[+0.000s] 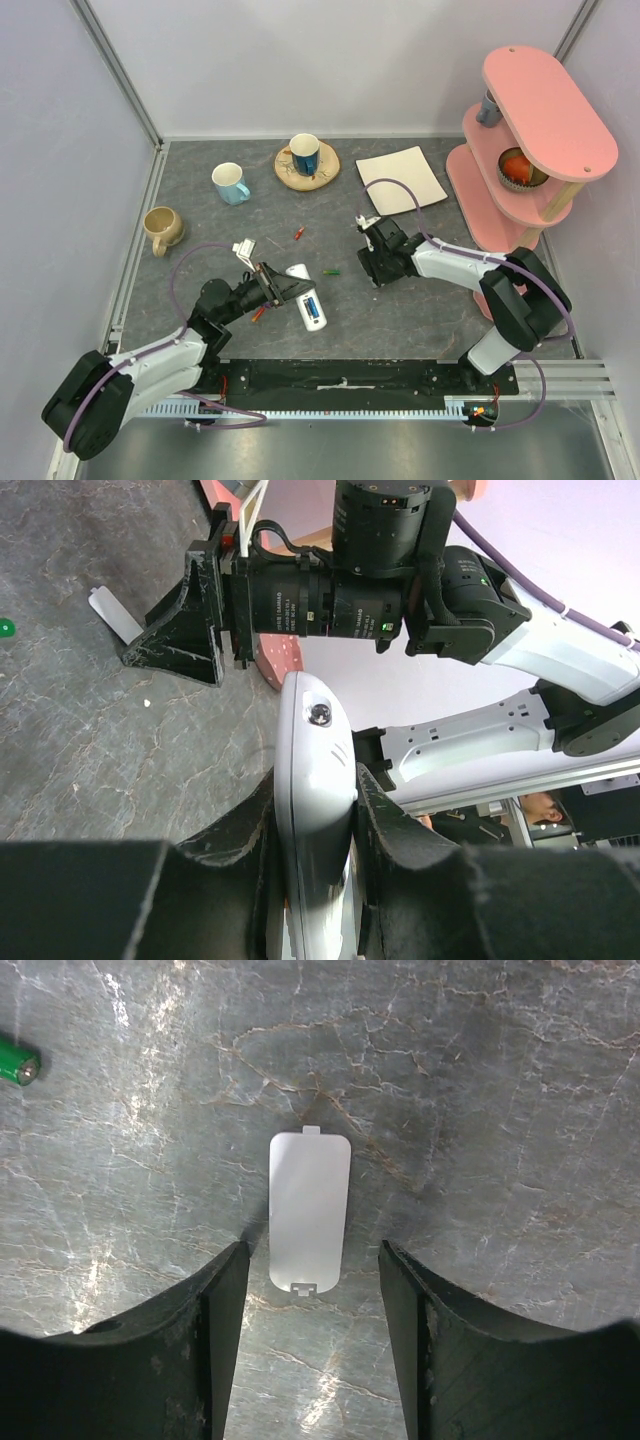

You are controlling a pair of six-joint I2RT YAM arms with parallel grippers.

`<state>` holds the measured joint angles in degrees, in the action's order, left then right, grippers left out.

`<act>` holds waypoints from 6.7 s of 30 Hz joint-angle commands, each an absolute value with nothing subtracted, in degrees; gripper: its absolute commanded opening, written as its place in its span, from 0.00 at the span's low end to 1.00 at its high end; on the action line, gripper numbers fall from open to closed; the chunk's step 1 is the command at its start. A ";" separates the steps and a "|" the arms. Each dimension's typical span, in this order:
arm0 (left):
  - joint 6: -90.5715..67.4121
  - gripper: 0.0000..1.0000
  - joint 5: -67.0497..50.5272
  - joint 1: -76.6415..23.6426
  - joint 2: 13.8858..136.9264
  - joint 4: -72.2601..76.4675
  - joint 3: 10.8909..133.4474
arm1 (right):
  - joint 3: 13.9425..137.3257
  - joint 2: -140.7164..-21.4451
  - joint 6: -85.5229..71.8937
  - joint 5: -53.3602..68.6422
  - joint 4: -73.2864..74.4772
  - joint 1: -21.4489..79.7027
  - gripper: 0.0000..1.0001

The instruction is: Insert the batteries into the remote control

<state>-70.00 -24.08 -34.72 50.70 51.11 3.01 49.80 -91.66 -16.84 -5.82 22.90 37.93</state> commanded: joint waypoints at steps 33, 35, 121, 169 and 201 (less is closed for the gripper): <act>-72.94 0.02 -11.45 -37.35 76.36 75.03 11.25 | 52.02 -60.91 -33.91 0.35 32.16 45.76 0.19; -73.39 0.02 -8.37 -38.93 78.21 77.42 11.69 | 52.64 -61.08 -34.89 -2.81 32.43 48.85 0.17; -76.20 0.02 -10.11 -43.42 87.45 95.36 13.97 | 64.42 -78.57 -36.21 -5.01 39.73 60.29 0.22; -77.95 0.02 -9.93 -44.74 89.65 95.36 14.94 | 68.30 -66.90 -38.93 -7.55 37.45 60.12 0.79; -85.34 0.02 -30.94 -40.34 85.17 95.36 18.46 | 29.98 -49.04 -47.02 23.90 -3.07 46.49 0.89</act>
<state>-83.79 -29.54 -40.58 86.72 73.89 16.45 31.03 -49.04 -46.09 21.58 1.87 46.89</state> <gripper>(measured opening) 0.315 0.895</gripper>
